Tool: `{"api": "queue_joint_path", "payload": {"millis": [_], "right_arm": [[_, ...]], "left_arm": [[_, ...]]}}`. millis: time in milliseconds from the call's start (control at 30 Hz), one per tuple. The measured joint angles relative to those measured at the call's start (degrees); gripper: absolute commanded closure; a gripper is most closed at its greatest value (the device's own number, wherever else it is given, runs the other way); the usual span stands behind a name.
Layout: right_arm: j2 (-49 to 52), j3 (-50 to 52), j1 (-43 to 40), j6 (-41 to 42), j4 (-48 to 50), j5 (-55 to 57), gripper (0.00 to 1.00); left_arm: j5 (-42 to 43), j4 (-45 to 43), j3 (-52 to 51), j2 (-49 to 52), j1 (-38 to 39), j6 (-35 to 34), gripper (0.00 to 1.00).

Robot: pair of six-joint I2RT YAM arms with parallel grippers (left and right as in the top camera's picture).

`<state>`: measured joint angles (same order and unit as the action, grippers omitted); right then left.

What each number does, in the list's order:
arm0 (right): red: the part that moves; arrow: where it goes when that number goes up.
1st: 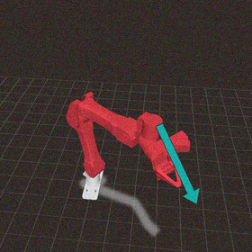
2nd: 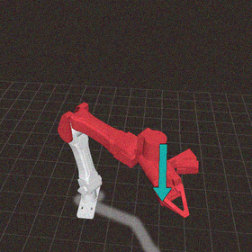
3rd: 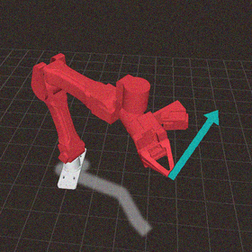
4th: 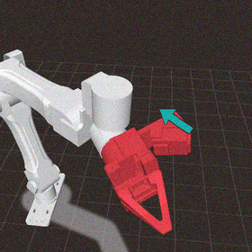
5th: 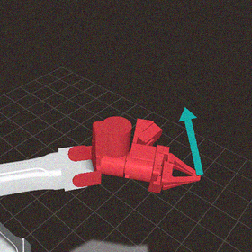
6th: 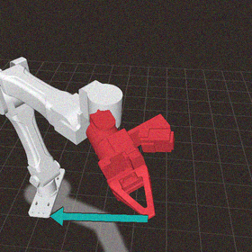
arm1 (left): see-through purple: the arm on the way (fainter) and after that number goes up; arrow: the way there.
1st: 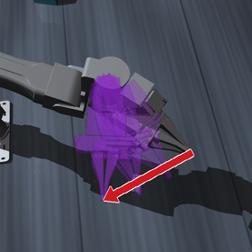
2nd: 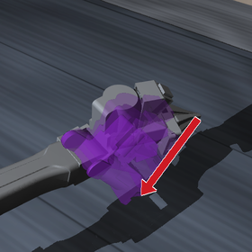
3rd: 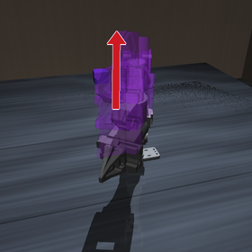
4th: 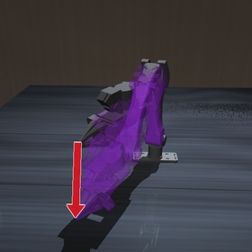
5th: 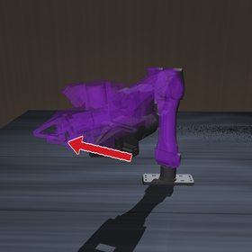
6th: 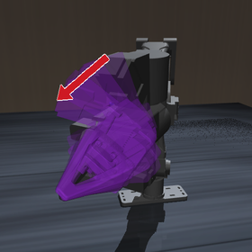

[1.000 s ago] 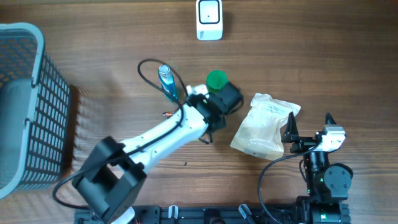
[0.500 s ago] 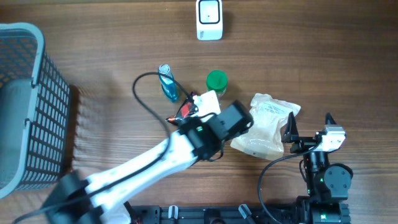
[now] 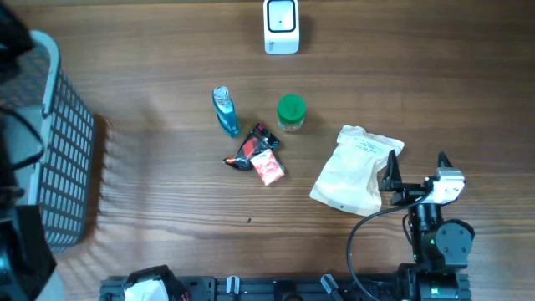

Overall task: Scan the item barcode
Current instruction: 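Carry the Kleenex pack out and drop it beside the wrench pack, then reach the right gripper to the clear food bag and pinch it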

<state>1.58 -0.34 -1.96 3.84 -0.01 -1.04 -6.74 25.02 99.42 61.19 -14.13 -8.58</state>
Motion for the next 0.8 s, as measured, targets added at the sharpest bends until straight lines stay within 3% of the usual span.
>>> {"api": "queue_joint_path", "payload": {"millis": [100, 267, 333, 500, 567, 633, 733, 800], "right_arm": [[0.02, -0.02, 0.00, 4.52, 0.00, -0.55, 0.00], [0.02, -0.26, 0.00, 11.30, -2.34, -2.03, 0.00], [0.20, -3.63, 0.00, 12.50, -8.22, -3.56, 0.01], [1.38, -25.16, 0.00, 13.57, -30.75, -4.09, 0.00], [7.21, -38.07, 0.00, 14.38, -42.25, -4.00, 0.00], [21.44, -52.76, 0.02, 15.76, -54.97, -3.54, 0.00], [37.44, -67.23, 0.04, 16.52, -66.95, -3.98, 0.00], [46.05, -73.18, 0.04, 16.59, -67.41, -7.69, 0.00]], "left_arm": [[5.18, 5.40, 0.17, -0.31, -5.16, 3.28, 0.00], [8.00, 8.07, -2.84, -4.66, -3.23, 9.88, 0.00], [8.39, 4.70, -8.28, -10.97, -2.40, 11.15, 0.00], [8.81, -3.65, -25.07, -24.74, -2.36, 13.00, 0.00], [11.26, -4.94, -29.88, -25.70, -2.36, 13.09, 0.00], [15.06, -6.21, -32.70, -25.66, -2.36, 13.49, 0.00], [17.75, -6.62, -34.36, -26.03, -2.36, 13.49, 0.00], [19.32, -6.69, -34.56, -27.76, -2.36, 13.49, 0.00]]}}
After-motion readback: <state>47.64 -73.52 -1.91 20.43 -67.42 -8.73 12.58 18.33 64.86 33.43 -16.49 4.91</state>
